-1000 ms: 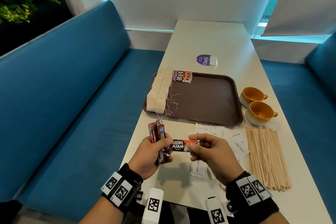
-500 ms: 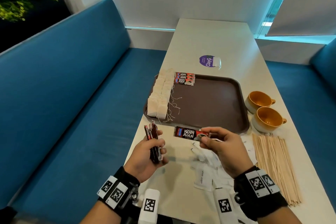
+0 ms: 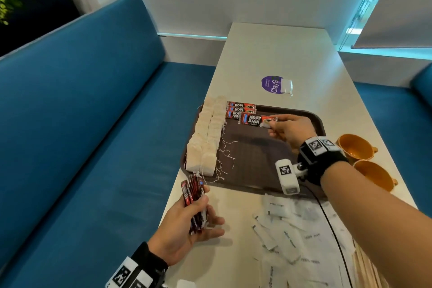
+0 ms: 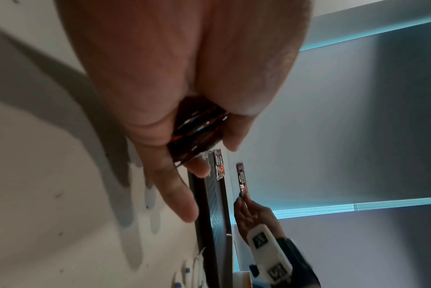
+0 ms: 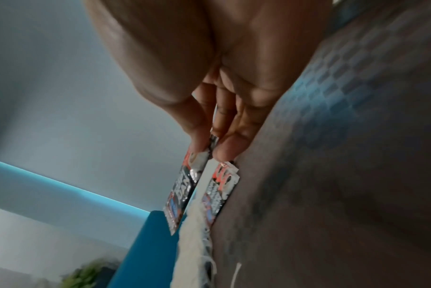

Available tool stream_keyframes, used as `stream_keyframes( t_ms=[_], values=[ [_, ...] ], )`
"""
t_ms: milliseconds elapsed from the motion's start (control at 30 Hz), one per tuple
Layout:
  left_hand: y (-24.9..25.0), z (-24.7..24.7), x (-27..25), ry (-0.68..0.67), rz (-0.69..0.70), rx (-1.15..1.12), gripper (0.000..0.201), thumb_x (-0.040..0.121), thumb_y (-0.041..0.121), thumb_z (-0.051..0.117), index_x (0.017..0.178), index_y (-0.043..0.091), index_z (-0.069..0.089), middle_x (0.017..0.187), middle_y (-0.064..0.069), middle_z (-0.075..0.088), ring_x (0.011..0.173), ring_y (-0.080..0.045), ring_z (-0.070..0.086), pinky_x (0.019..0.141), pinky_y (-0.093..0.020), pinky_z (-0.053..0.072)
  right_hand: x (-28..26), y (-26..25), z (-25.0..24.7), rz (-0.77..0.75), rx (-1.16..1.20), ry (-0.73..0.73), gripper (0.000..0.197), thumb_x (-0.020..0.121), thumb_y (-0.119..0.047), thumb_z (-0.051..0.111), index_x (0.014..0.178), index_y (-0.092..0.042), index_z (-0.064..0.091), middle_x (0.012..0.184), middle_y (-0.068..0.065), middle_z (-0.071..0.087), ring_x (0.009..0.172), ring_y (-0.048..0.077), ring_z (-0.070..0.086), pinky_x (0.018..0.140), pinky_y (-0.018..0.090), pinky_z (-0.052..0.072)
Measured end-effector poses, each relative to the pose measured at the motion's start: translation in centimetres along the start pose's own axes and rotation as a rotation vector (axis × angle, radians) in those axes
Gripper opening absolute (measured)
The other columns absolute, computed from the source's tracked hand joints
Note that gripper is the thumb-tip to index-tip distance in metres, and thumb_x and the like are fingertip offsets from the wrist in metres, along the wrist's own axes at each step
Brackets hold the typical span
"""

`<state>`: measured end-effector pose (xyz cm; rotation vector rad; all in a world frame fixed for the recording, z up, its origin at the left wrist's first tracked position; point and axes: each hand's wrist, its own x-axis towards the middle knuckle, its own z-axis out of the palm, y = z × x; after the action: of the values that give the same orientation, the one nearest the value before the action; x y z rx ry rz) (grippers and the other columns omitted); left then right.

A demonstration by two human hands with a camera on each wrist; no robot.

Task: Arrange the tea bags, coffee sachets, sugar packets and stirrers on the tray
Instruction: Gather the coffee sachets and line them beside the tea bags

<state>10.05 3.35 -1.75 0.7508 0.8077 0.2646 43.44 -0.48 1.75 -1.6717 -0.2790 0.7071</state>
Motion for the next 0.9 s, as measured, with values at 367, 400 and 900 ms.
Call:
stream_keyframes(
  t_ms=[367, 400, 900],
  values=[
    [0.2, -0.9, 2.1, 0.057, -0.094, -0.027, 0.028, 0.092, 0.004, 0.064, 0.117, -0.008, 0.06, 0.085, -0.036, 0.063, 0.088, -0.06, 0.069, 0.066, -0.053, 0.062, 7.8, 1.7, 4.4, 0.058, -0.294, 0.03, 0.014, 0.086, 0.0, 0.076, 0.081, -0.014, 0.075, 0.073, 0.01, 0.07, 0.068, 0.019, 0.063, 0.072, 0.031, 0.06],
    [0.3, -1.0, 2.2, 0.047, -0.109, -0.036, 0.033, 0.088, 0.004, 0.066, 0.117, -0.01, 0.06, 0.088, -0.038, 0.063, 0.089, -0.061, 0.068, 0.066, -0.052, 0.061, 8.1, 1.7, 4.4, 0.062, -0.306, 0.038, 0.011, 0.087, -0.001, 0.076, 0.085, -0.012, 0.076, 0.073, 0.01, 0.07, 0.065, 0.018, 0.062, 0.068, 0.029, 0.059],
    [0.0, -2.1, 3.7, 0.048, -0.098, 0.009, 0.103, 0.014, 0.026, 0.106, 0.105, -0.009, 0.073, 0.099, -0.041, 0.067, 0.094, -0.057, 0.067, 0.081, -0.056, 0.057, 8.8, 1.0, 5.3, 0.045, -0.557, 0.1, 0.016, 0.076, -0.013, 0.089, 0.084, -0.019, 0.076, 0.085, 0.003, 0.074, 0.072, 0.016, 0.07, 0.07, 0.031, 0.063]
  ],
)
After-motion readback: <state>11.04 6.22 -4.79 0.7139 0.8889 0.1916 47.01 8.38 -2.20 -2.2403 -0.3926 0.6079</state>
